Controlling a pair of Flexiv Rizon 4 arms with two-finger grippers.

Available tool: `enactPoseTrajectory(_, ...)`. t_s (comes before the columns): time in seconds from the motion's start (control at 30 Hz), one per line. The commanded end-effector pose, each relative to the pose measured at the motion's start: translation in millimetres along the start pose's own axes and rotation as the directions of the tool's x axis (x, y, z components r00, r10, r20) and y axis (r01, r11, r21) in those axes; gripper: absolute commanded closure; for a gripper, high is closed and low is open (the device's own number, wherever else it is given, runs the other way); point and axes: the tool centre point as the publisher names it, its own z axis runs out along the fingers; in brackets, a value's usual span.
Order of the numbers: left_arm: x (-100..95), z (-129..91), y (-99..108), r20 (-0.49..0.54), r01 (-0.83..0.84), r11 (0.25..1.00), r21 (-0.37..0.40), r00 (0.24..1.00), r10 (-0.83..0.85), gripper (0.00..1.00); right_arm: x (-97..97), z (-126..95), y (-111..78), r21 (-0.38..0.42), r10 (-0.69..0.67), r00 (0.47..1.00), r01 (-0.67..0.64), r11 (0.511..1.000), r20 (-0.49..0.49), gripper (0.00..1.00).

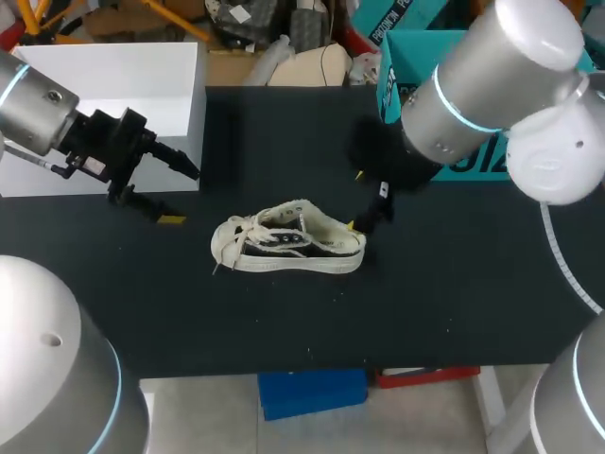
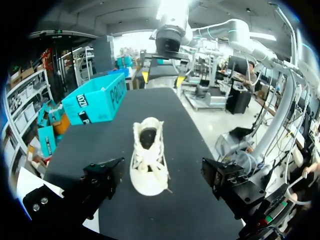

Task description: Take the shoe out of the shoebox, open the shoe tongue, remove and reinsert the insole, then place the shoe into the shoebox

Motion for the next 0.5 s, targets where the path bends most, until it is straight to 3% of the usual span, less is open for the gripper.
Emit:
enactPoseTrajectory(0.03,0.0,1.8,0.8,0.003,-0.001,1.000,-0.001,1.000,0.001,0.00,8.0,-2.2,-14.4,-0.371,-0.025,0.997,0.048,0.928,0.067,0.00)
enactPoseTrajectory(0.37,0.0,1.8,0.8,0.003,-0.001,1.000,-0.001,1.000,0.001,0.00,8.0,-2.2,-14.4,-0.371,-0.025,0.997,0.048,0.928,0.067,0.00)
enactPoseTrajectory(0.4,0.0,1.8,0.8,0.003,-0.001,1.000,-0.001,1.000,0.001,0.00,8.8,1.2,-15.4,-0.436,0.009,0.998,0.019,0.900,0.061,0.00)
enactPoseTrajectory(0.5,0.0,1.8,0.8,0.003,-0.001,1.000,-0.001,1.000,0.001,0.00,9.0,7.6,-16.4,-0.465,0.028,0.999,-0.009,0.886,0.033,0.00)
